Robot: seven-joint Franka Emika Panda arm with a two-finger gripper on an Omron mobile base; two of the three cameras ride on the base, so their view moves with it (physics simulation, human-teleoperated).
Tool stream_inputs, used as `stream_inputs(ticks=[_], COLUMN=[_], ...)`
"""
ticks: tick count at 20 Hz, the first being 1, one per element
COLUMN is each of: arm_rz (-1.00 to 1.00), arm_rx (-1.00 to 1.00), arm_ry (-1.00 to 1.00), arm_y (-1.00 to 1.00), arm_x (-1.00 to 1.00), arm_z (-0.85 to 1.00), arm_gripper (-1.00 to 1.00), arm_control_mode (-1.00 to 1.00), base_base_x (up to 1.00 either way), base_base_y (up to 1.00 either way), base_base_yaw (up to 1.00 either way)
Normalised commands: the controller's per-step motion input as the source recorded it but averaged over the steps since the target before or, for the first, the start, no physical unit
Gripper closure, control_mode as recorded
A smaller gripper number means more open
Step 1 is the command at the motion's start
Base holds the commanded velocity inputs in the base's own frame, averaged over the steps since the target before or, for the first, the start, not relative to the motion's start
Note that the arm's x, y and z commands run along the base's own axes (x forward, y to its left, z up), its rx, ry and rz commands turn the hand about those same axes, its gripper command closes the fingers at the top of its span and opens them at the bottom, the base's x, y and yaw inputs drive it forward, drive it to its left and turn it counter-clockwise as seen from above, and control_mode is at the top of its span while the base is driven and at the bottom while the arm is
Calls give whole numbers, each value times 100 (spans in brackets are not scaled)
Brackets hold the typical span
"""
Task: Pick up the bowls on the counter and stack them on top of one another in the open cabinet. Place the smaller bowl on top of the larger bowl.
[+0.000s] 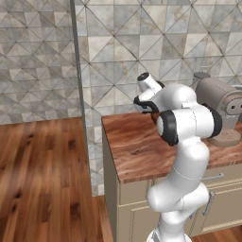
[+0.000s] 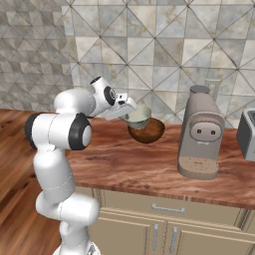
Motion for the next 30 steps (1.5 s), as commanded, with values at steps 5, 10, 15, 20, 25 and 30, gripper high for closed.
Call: stream_inputs(ticks=[5, 10, 15, 20, 25, 30], arm_rz=[-4, -4, -4, -3, -3, -3], arm_rx=[0, 0, 0, 0, 0, 0], arm_ry=[0, 0, 1, 2, 2, 1], arm_y=[0, -3, -8, -13, -8, -5], arm_x=[11, 12, 13, 12, 9, 9], arm_z=[-16, -15, -3, -3, -8, -11], arm_gripper=[100, 100, 100, 100, 100, 100], arm_control_mode=[-100, -100, -100, -100, -100, -100], base_base_x=[0, 0, 0, 0, 0, 0], base_base_y=[0, 0, 0, 0, 0, 0], base_base_yaw=[0, 0, 0, 0, 0, 0])
